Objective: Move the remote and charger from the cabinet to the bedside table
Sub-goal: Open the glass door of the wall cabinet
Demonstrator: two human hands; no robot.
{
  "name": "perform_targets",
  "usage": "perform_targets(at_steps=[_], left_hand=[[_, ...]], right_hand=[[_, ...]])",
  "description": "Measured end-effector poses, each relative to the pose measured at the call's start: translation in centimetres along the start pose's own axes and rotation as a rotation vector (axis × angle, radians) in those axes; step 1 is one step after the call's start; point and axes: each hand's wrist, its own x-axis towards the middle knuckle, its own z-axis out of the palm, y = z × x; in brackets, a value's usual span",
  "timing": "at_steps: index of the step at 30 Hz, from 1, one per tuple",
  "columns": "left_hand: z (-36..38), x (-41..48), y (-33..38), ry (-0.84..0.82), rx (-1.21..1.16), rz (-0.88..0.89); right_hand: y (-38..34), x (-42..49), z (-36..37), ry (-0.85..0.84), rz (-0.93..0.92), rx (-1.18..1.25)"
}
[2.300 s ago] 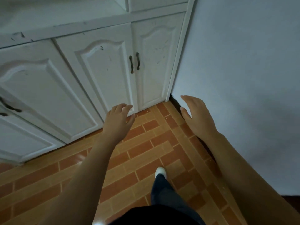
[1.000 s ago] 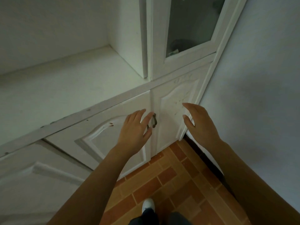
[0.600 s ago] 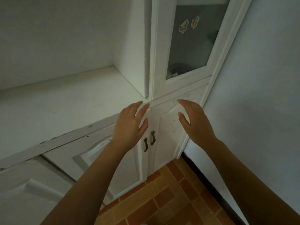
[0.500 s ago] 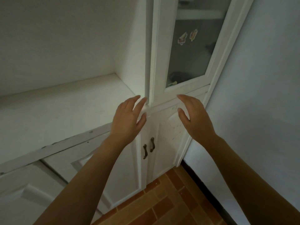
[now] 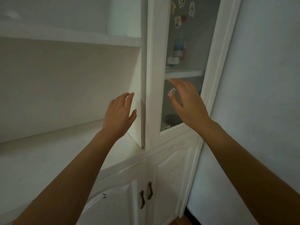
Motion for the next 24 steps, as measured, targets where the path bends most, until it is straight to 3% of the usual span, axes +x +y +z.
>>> perform_targets(at_steps=[13, 24], left_hand=[[5.1, -0.1, -2.1, -0.210, -0.052, 0.031], [8.4, 0.4, -3.6, -0.250, -0.197, 0.069]], right_hand=[[1.7, 3.6, 3.7, -0.125, 0.046, -0.108], [2.5, 5.1, 6.1, -0.142, 0.073, -0.194]])
